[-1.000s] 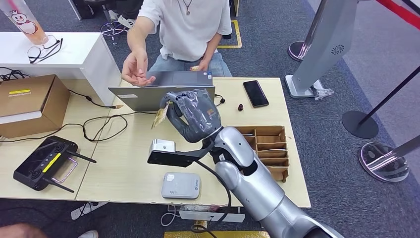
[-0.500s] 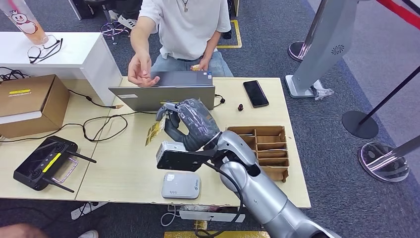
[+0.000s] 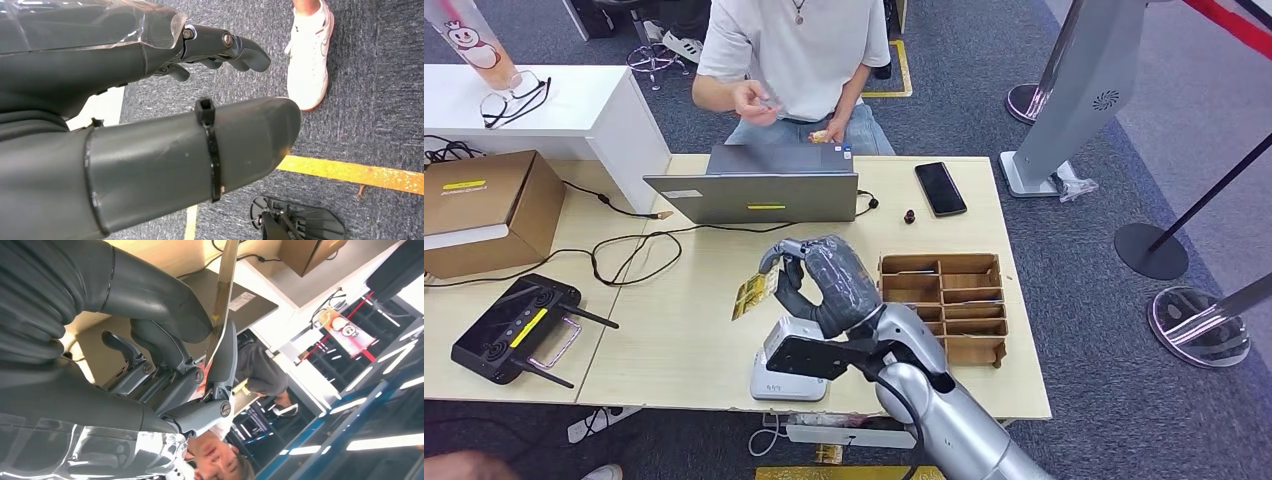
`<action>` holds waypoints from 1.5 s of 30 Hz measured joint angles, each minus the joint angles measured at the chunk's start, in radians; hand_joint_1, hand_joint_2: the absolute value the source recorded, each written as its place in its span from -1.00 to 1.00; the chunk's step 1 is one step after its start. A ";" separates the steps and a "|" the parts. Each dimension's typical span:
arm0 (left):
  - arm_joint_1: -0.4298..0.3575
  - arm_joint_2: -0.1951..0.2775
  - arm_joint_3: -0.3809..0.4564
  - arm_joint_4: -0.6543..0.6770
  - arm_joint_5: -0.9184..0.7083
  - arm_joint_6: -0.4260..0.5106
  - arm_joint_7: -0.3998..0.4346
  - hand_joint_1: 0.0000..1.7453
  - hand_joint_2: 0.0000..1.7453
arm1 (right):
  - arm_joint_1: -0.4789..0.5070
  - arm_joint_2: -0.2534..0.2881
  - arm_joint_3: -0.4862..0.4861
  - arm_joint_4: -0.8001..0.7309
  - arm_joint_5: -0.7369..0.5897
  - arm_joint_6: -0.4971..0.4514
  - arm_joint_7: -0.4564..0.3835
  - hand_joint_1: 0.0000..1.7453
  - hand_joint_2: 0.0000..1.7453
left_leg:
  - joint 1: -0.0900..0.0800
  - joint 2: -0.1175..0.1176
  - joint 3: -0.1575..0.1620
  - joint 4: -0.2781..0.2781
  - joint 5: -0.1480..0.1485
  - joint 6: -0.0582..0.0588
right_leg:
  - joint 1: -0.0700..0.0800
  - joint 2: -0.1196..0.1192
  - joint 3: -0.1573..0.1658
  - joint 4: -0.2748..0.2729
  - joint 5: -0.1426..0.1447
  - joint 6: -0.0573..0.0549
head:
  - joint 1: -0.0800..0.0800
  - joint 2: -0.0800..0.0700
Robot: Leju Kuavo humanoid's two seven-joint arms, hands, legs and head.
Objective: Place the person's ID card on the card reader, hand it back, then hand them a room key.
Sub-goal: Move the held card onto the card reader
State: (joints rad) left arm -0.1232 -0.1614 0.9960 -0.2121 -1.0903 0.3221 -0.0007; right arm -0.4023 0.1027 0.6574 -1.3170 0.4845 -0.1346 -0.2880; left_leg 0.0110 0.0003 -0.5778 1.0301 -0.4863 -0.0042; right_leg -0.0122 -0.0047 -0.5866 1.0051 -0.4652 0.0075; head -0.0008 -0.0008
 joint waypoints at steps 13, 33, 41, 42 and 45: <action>-0.001 -0.003 0.000 0.000 -0.005 0.000 0.012 -1.00 -1.00 | 0.081 -0.001 -0.021 -0.012 0.063 -0.093 0.000 1.00 1.00 | 0.000 0.000 0.000 0.000 0.000 0.000 | 0.000 0.000 0.000 0.000 0.000 0.000 | 0.000 0.000; -0.001 -0.005 0.000 0.000 0.013 0.009 0.022 -1.00 -1.00 | 0.175 0.001 -0.026 0.019 0.230 -0.209 0.027 1.00 1.00 | 0.000 0.000 0.000 0.000 0.000 0.000 | 0.000 0.000 0.000 0.000 0.000 0.000 | 0.000 0.000; -0.001 -0.005 0.000 0.000 0.013 0.008 0.029 -1.00 -1.00 | 0.204 0.005 -0.026 0.029 0.295 -0.255 0.031 1.00 1.00 | 0.000 0.000 0.000 0.000 0.000 0.000 | 0.000 0.000 0.000 0.000 0.000 0.000 | 0.000 0.000; -0.001 -0.005 0.000 0.000 0.013 0.008 0.030 -1.00 -1.00 | 0.206 0.007 -0.026 0.030 0.305 -0.262 0.034 1.00 1.00 | 0.000 0.000 0.000 0.000 0.000 0.000 | 0.000 0.000 0.000 0.000 0.000 0.000 | 0.000 0.000; -0.001 -0.005 0.000 0.000 0.013 0.008 0.033 -1.00 -1.00 | 0.214 0.014 -0.026 0.035 0.327 -0.281 0.040 1.00 1.00 | 0.000 0.000 0.000 0.000 0.000 0.000 | 0.000 0.000 0.000 0.000 0.000 0.000 | 0.000 0.000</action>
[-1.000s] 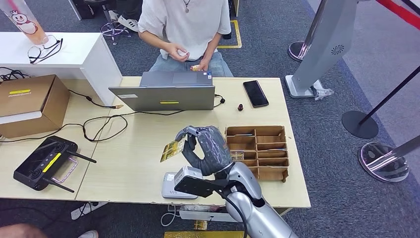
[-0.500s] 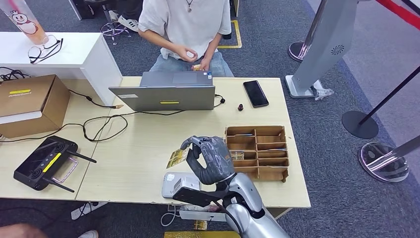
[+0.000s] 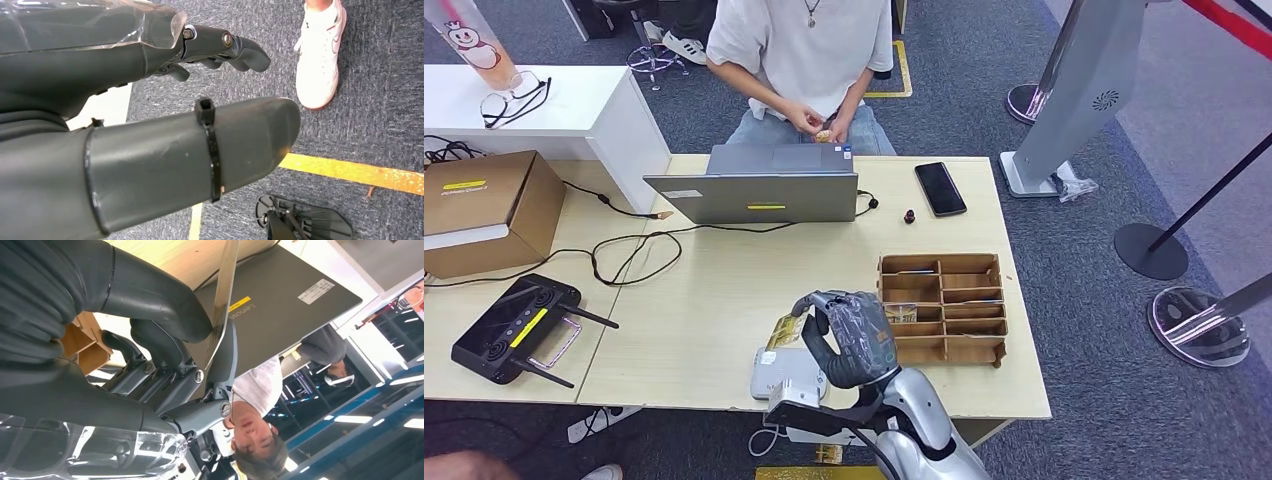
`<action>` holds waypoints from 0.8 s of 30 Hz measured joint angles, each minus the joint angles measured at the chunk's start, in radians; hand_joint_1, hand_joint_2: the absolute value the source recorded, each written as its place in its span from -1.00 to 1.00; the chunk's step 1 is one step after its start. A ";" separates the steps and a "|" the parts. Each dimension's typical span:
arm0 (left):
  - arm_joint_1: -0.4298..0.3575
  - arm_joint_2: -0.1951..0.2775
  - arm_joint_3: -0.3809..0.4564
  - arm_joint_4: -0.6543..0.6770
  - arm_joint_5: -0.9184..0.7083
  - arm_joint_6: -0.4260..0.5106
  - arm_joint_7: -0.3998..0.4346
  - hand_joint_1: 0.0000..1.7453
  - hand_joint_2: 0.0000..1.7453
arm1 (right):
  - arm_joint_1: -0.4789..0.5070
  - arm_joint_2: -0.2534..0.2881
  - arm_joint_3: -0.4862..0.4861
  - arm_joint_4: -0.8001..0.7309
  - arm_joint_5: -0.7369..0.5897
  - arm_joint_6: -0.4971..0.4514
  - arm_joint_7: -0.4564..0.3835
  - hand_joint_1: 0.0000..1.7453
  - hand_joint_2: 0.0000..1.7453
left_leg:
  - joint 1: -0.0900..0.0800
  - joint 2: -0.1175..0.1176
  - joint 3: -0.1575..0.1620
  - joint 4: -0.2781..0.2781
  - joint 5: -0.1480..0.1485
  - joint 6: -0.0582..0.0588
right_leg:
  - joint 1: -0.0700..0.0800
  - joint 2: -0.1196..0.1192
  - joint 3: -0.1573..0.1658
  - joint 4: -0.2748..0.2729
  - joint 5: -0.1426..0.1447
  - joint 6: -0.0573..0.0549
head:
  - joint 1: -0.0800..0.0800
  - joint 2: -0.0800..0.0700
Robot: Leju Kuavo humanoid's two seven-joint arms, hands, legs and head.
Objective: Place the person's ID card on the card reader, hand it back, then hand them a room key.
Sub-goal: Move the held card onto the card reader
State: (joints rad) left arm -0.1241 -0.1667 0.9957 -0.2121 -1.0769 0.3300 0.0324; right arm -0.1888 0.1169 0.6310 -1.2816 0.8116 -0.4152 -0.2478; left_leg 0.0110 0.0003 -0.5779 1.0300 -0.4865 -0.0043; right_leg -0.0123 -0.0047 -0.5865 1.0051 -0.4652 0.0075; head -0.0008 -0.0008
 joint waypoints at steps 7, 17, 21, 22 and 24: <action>0.000 -0.005 0.000 0.000 0.003 0.001 0.008 -1.00 -1.00 | 0.020 0.018 0.000 0.016 0.040 -0.040 0.008 1.00 1.00 | 0.000 0.000 0.000 0.000 0.000 0.000 | 0.000 0.000 0.000 0.000 0.000 0.000 | 0.000 0.000; -0.001 -0.008 0.000 0.000 0.000 0.001 0.008 -1.00 -1.00 | 0.034 0.034 0.000 0.058 0.093 -0.111 0.020 1.00 1.00 | 0.000 0.000 0.000 0.000 0.000 0.000 | 0.000 0.000 0.000 0.000 0.000 0.000 | 0.000 0.000; -0.002 -0.008 0.000 0.000 0.000 0.001 0.008 -1.00 -1.00 | 0.036 0.039 0.000 0.086 0.118 -0.147 0.027 1.00 1.00 | 0.000 0.000 0.000 0.000 0.000 0.000 | 0.000 0.000 0.000 0.000 0.000 0.000 | 0.000 0.000; -0.002 -0.008 0.000 0.000 0.000 0.001 0.008 -1.00 -1.00 | 0.037 0.039 0.000 0.096 0.125 -0.158 0.028 1.00 1.00 | 0.000 0.000 0.000 0.000 0.000 0.000 | 0.000 0.000 0.000 0.000 0.000 0.000 | 0.000 0.000; -0.002 -0.008 0.000 0.000 0.000 0.001 0.008 -1.00 -1.00 | 0.038 0.041 0.000 0.116 0.136 -0.178 0.030 1.00 1.00 | 0.000 0.000 0.000 0.000 0.000 0.000 | 0.000 0.000 0.000 0.000 0.000 0.000 | 0.000 0.000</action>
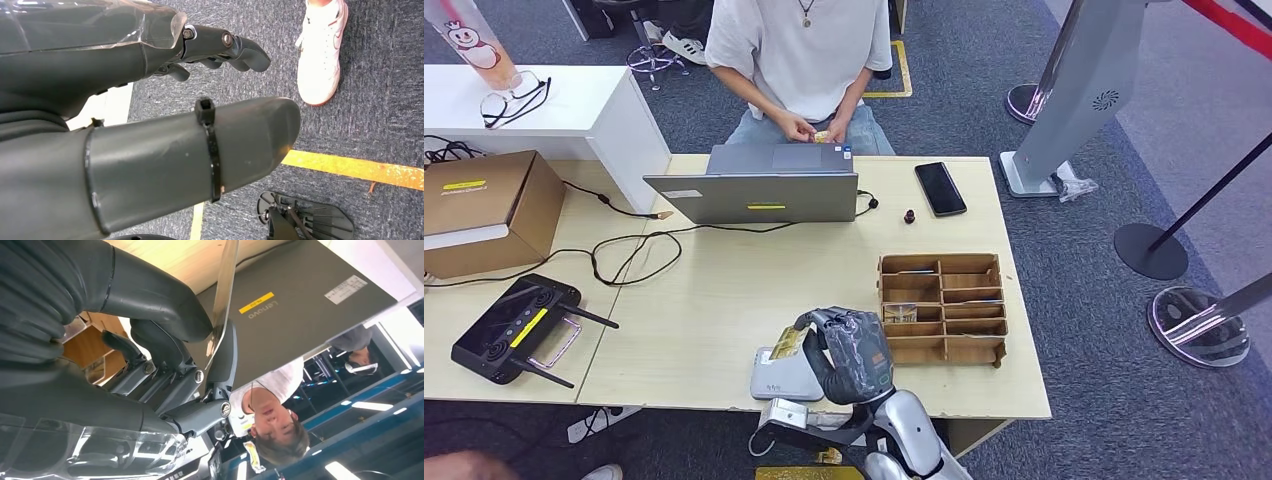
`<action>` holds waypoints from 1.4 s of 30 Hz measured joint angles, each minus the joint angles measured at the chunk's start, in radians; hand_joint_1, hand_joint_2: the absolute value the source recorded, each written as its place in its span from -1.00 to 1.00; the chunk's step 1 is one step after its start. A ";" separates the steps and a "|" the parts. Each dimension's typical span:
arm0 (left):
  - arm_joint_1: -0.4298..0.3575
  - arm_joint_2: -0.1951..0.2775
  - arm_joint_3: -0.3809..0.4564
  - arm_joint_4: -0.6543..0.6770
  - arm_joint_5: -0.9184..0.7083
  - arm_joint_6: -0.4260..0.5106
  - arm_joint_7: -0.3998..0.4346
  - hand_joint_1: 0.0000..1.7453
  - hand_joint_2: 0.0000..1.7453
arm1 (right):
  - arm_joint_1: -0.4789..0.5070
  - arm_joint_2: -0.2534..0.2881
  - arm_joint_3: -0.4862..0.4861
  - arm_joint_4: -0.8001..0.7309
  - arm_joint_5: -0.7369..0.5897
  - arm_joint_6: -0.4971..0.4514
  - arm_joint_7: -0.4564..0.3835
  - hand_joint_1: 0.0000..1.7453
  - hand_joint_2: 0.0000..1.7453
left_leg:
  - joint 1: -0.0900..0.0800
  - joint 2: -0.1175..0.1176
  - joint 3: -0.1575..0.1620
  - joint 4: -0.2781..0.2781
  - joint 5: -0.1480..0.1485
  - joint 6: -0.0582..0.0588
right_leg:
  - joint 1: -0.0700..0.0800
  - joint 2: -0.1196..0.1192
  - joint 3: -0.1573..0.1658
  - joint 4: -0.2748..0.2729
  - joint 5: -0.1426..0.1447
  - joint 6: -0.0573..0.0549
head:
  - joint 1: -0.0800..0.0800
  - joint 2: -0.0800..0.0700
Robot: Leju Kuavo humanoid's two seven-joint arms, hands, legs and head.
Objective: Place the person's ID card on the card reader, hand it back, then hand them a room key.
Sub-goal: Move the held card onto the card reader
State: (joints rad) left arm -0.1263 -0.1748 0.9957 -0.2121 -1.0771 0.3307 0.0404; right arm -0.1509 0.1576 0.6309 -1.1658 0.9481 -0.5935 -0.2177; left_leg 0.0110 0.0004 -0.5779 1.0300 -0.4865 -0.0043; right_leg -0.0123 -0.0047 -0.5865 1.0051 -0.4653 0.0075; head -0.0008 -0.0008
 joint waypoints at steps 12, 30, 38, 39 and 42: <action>0.000 0.000 0.000 0.000 0.003 0.000 0.000 -1.00 -1.00 | 0.002 0.012 0.000 0.085 0.015 -0.049 0.004 1.00 1.00 | 0.000 0.000 0.000 0.000 0.000 0.000 | 0.000 0.000 0.000 0.000 0.000 0.000 | 0.000 0.000; 0.000 0.000 0.000 0.000 0.002 -0.002 -0.006 -1.00 -1.00 | -0.003 0.037 -0.018 0.171 0.040 -0.095 -0.059 1.00 1.00 | 0.000 0.000 0.000 0.000 0.000 0.000 | 0.000 0.000 0.000 0.000 0.000 0.000 | 0.000 0.000; 0.000 0.000 0.000 0.000 0.002 -0.001 -0.008 -1.00 -1.00 | 0.000 0.059 -0.077 0.220 0.084 -0.096 -0.097 1.00 1.00 | 0.000 0.000 0.000 0.000 0.000 0.000 | 0.000 0.000 0.000 0.000 0.000 0.000 | 0.000 0.000; 0.000 0.000 0.000 0.000 0.002 -0.001 -0.008 -1.00 -1.00 | 0.000 0.061 -0.085 0.224 0.091 -0.096 -0.103 1.00 1.00 | 0.000 0.000 0.000 0.000 0.000 0.000 | 0.000 0.000 0.000 0.000 0.000 0.000 | 0.000 0.000; 0.000 0.000 0.000 0.000 0.003 -0.001 -0.009 -1.00 -1.00 | 0.003 0.068 -0.111 0.236 0.106 -0.096 -0.121 1.00 1.00 | 0.000 0.000 0.000 0.000 0.000 0.000 | 0.000 0.000 0.000 0.000 0.000 0.000 | 0.000 0.000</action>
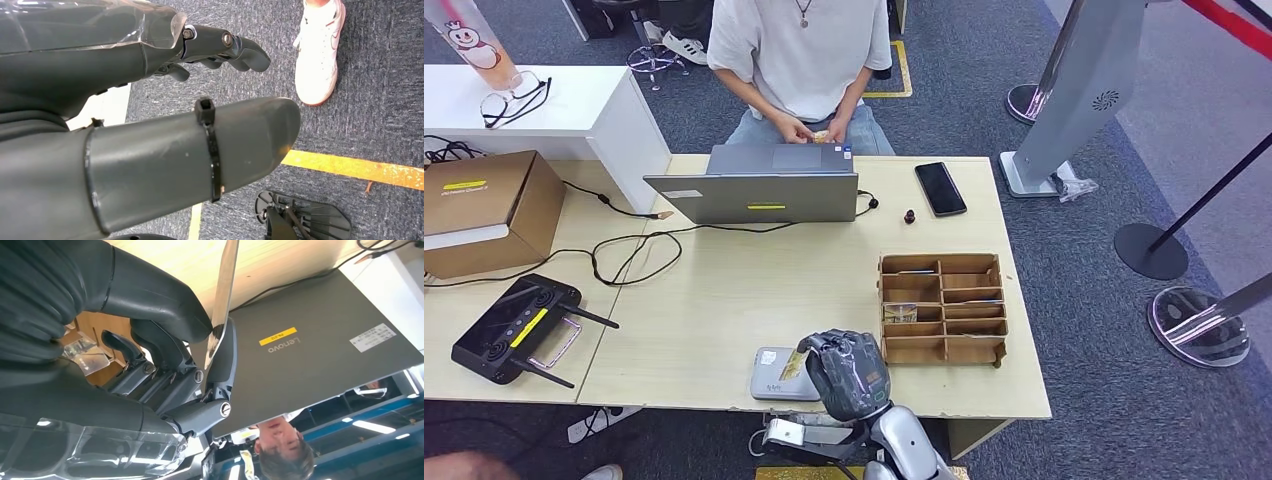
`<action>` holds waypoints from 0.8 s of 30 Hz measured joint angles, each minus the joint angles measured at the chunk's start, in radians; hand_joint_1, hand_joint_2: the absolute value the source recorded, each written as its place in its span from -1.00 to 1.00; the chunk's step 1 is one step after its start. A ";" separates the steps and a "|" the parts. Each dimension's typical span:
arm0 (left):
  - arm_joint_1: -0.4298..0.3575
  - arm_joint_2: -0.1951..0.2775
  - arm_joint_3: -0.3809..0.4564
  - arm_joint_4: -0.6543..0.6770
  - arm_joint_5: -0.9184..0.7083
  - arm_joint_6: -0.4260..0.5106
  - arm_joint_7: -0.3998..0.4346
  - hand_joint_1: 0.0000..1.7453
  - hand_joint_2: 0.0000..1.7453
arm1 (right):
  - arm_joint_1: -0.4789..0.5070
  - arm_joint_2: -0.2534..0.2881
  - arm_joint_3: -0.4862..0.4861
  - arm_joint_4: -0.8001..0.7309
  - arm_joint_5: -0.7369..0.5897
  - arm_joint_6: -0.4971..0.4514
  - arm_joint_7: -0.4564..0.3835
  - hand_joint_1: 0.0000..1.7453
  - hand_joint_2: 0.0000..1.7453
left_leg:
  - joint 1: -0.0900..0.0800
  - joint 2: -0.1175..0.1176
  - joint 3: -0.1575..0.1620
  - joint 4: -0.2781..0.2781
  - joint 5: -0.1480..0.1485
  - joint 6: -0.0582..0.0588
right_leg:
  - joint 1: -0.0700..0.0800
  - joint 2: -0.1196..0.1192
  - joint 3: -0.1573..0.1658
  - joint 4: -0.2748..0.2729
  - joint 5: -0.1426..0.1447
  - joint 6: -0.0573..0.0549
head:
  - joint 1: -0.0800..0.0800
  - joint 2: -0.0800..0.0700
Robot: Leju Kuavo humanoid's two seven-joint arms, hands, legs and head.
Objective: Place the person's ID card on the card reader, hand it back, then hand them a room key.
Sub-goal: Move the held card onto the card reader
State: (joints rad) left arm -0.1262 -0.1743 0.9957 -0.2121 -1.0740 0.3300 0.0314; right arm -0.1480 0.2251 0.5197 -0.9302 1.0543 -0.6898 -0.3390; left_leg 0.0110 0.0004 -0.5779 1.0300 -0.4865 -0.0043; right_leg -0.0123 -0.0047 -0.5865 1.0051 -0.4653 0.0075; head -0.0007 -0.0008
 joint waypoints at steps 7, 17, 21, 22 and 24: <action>0.000 0.000 0.000 0.000 0.000 0.000 -0.001 -1.00 -1.00 | 0.006 0.007 -0.036 0.017 0.012 0.000 -0.018 1.00 1.00 | 0.000 0.000 0.000 0.000 0.000 0.000 | 0.000 0.000 0.000 0.000 0.000 0.000 | 0.000 0.000; 0.001 0.000 0.000 0.000 0.006 0.000 -0.006 -1.00 -1.00 | 0.012 0.018 -0.092 0.066 -0.052 0.002 -0.095 1.00 1.00 | 0.000 0.000 0.000 0.000 0.000 0.000 | 0.000 0.000 0.000 0.000 0.000 0.000 | 0.000 0.000; 0.002 0.000 0.000 0.000 0.010 0.000 -0.013 -1.00 -1.00 | -0.006 0.023 -0.091 0.134 -0.230 0.023 -0.128 1.00 1.00 | 0.000 0.000 0.000 0.000 0.000 0.000 | 0.000 0.000 0.000 0.000 0.000 0.000 | 0.000 0.000; 0.002 0.001 0.000 0.000 0.011 -0.001 -0.014 -1.00 -1.00 | -0.010 0.024 -0.090 0.146 -0.256 0.029 -0.130 1.00 1.00 | 0.000 0.000 0.000 0.000 0.000 0.000 | 0.000 0.000 0.000 0.000 0.000 0.000 | 0.000 0.000; 0.002 0.001 0.000 0.000 0.012 -0.001 -0.016 -1.00 -1.00 | -0.016 0.025 -0.086 0.166 -0.294 0.040 -0.131 1.00 1.00 | 0.000 0.000 0.000 0.000 0.000 0.000 | 0.000 -0.001 0.000 0.000 0.000 0.000 | 0.000 0.000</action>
State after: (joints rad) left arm -0.1240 -0.1731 0.9957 -0.2121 -1.0625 0.3288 0.0152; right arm -0.1642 0.2504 0.4342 -0.7643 0.7604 -0.6493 -0.4699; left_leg 0.0111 0.0000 -0.5783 1.0300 -0.4865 -0.0043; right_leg -0.0123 -0.0054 -0.5861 1.0051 -0.4652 0.0075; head -0.0005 -0.0008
